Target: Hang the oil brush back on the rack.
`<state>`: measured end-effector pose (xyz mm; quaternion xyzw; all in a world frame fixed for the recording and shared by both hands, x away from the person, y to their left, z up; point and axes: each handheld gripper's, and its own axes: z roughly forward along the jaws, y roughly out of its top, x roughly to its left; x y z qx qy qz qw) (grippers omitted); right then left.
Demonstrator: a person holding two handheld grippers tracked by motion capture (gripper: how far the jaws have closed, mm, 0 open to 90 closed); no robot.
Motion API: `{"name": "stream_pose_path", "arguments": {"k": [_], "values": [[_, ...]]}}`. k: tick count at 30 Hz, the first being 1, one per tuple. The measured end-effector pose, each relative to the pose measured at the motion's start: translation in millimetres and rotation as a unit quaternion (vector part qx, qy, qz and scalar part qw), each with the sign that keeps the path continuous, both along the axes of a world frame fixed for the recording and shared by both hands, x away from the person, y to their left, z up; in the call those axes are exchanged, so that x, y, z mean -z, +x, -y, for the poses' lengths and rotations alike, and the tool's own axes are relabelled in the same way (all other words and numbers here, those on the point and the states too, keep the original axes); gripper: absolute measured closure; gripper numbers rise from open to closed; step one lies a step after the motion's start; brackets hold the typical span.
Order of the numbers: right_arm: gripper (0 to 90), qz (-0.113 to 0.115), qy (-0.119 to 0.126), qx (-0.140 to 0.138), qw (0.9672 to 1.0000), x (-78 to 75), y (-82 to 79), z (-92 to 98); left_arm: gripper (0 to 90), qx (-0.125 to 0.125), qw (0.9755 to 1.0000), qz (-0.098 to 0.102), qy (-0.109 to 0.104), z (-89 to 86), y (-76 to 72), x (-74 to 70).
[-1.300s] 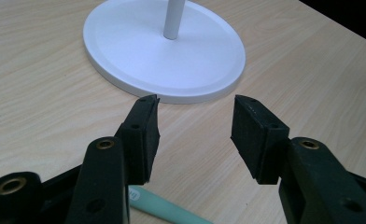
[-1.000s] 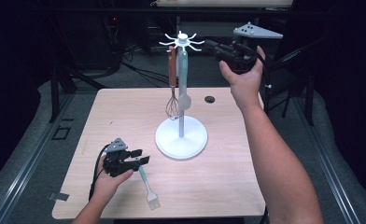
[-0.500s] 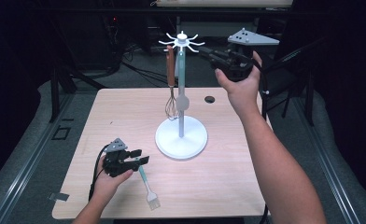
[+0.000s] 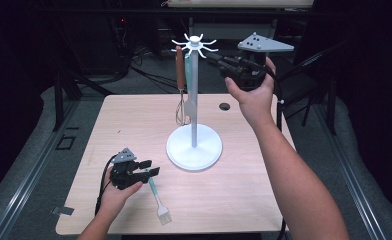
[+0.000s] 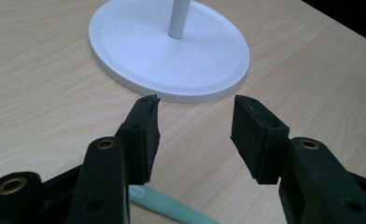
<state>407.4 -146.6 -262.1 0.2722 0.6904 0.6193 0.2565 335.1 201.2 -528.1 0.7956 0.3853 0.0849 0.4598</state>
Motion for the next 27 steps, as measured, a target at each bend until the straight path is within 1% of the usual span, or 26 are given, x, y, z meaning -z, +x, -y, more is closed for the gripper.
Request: {"name": "stream_pose_path", "arguments": {"k": [3, 11, 21, 26, 27], "values": [[90.0, 0.000, -0.003, -0.005, 1.0000, -0.9, -1.0, -3.0, 51.4, -0.002, 1.0000, 0.001, -0.003, -0.3, 0.1, 0.1], [90.0, 0.004, -0.009, -0.007, 0.9999, -3.1, -4.4, -9.5, 51.4, -0.001, 1.0000, 0.001, -0.001, -0.5, -0.3, -0.6], [90.0, 0.006, -0.010, -0.012, 0.9999, -2.5, -7.2, -15.3, 51.4, -0.003, 1.0000, 0.001, -0.003, -0.5, 0.0, -0.3], [90.0, 0.009, -0.011, -0.009, 0.9999, -1.4, -8.9, -14.3, 51.4, -0.002, 1.0000, 0.001, -0.002, -1.4, -0.1, -0.8], [88.9, 0.010, -0.012, -0.005, 0.9999, -0.4, -9.6, -13.1, 51.4, -0.003, 1.0000, 0.000, -0.002, -1.8, -0.1, -1.0]]}}
